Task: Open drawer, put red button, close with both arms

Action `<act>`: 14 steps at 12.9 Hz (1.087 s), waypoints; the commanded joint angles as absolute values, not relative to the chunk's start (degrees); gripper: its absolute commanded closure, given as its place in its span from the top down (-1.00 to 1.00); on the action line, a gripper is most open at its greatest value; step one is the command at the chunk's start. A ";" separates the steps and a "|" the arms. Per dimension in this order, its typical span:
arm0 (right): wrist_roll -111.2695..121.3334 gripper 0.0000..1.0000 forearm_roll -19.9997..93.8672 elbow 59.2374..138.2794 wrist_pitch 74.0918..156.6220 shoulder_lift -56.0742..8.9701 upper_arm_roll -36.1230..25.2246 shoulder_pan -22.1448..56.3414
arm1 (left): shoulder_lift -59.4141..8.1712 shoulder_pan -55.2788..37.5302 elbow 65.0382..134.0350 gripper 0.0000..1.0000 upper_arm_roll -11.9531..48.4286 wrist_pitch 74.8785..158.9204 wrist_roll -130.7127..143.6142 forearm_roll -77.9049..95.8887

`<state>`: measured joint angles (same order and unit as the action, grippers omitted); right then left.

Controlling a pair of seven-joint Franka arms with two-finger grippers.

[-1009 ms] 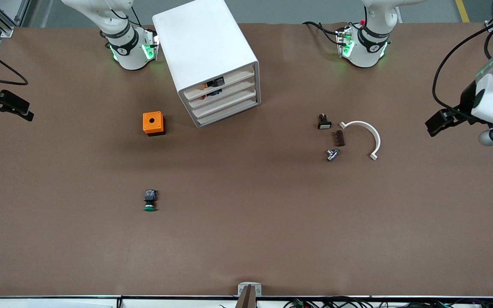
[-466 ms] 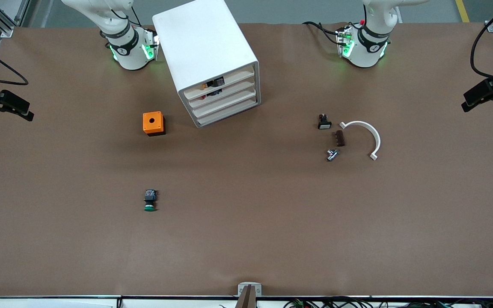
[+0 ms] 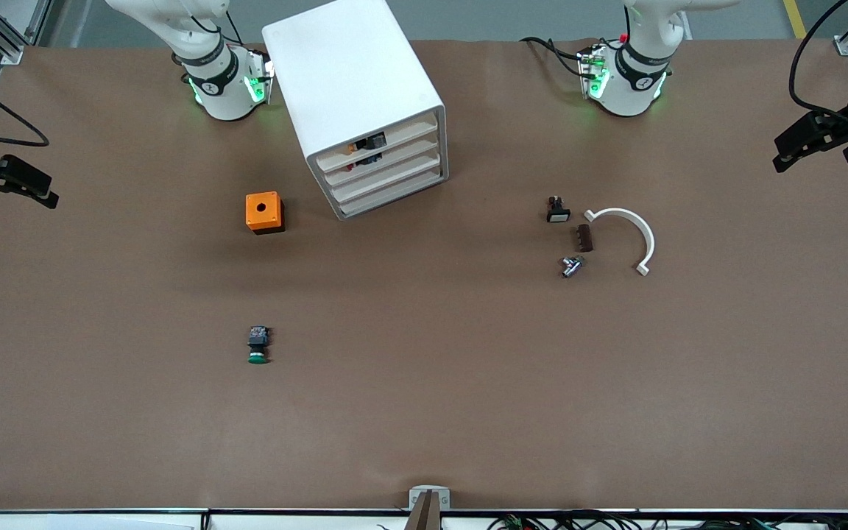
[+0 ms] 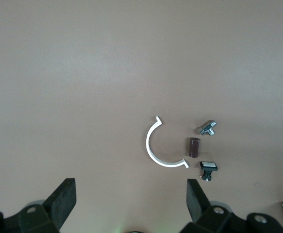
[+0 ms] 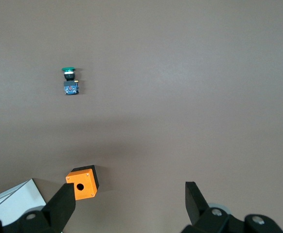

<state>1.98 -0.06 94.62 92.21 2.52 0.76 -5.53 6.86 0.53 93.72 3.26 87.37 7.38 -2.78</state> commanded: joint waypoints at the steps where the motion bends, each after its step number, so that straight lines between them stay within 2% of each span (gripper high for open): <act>1: 1.93 1.00 -1.05 95.71 92.37 3.78 1.32 -5.89 | 8.35 0.26 95.71 1.00 2.81 88.59 5.37 -2.11; 11: 1.93 1.00 -1.14 95.54 92.29 3.87 0.79 -5.36 | 11.77 0.27 100.37 1.00 4.48 88.07 3.43 -2.11; 14: 1.93 1.00 -1.14 95.54 92.37 3.87 0.88 -5.36 | 12.31 0.44 100.99 1.00 7.12 87.63 4.30 -2.11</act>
